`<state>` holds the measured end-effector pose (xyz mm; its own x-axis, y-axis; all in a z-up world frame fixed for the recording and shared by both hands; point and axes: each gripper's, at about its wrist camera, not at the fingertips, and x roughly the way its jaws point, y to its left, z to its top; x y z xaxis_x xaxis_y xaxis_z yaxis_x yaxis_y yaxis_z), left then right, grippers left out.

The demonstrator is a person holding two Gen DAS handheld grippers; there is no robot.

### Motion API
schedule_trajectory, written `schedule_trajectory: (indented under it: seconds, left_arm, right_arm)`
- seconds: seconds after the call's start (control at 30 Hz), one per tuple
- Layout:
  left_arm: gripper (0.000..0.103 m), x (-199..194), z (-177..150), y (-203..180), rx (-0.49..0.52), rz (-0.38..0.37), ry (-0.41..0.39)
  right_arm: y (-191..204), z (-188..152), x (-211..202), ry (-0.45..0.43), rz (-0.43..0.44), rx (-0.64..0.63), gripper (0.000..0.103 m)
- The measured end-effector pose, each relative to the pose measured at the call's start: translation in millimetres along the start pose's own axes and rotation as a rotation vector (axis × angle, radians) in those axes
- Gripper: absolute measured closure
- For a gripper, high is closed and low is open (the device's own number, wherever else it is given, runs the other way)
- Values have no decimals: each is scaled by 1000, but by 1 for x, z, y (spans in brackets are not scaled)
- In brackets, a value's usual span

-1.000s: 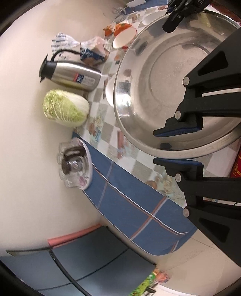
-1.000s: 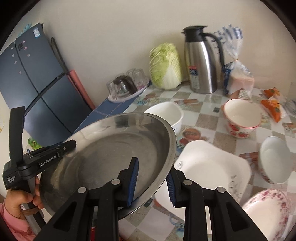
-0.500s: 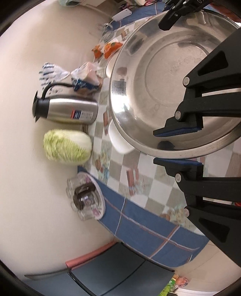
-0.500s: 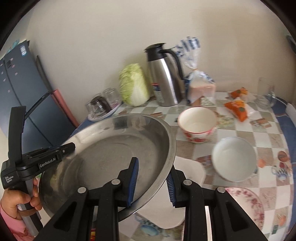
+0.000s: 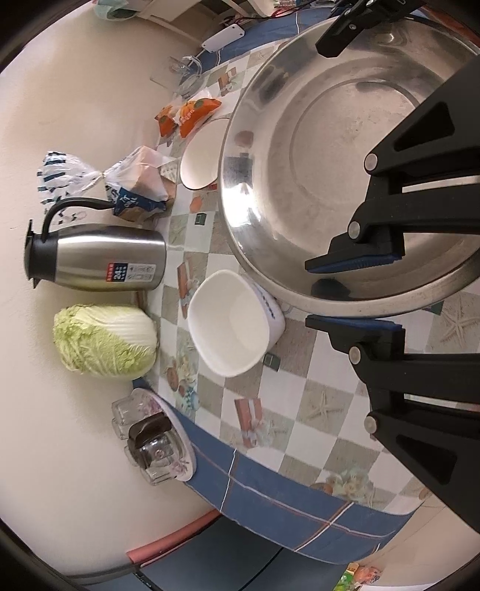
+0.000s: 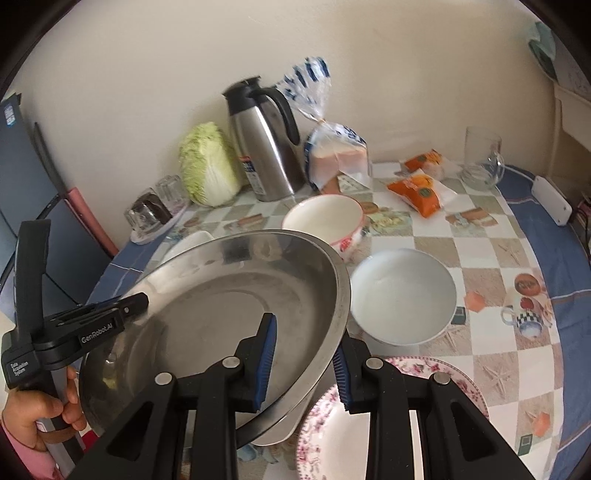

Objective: Organize plates and bowls
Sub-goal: 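Slide the gripped steel basin across the table past the square plate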

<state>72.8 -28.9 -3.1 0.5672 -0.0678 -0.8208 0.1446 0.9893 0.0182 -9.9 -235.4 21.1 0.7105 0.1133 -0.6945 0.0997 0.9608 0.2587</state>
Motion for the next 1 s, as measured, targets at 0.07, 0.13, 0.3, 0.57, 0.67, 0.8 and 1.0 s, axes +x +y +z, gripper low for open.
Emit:
schedule_trajectory:
  seconds: [0.07, 0.13, 0.3, 0.57, 0.67, 0.8, 1.0]
  left_arm:
    - [80, 7, -2, 0, -3, -4, 11]
    - [80, 13, -3, 1, -10, -7, 21]
    - [80, 28, -8, 1, -12, -1, 47]
    - [80, 43, -10, -1, 15, 35, 59]
    - [80, 48, -11, -4, 43, 54, 74]
    - [79, 56, -17, -3, 47, 49, 122]
    - [79, 56, -21, -10, 91, 76, 124]
  right_arm:
    - [-2, -1, 6, 20, -7, 4, 72]
    - [-4, -3, 13, 42, -6, 10, 72]
    - [-5, -7, 28, 88, -19, 0, 72]
    - [-3, -13, 46, 137, -31, -15, 72]
    - [0, -14, 53, 159, -40, -31, 72]
    - [-4, -20, 64, 214, -54, -17, 72]
    - [-5, -29, 76, 274, -76, -20, 72]
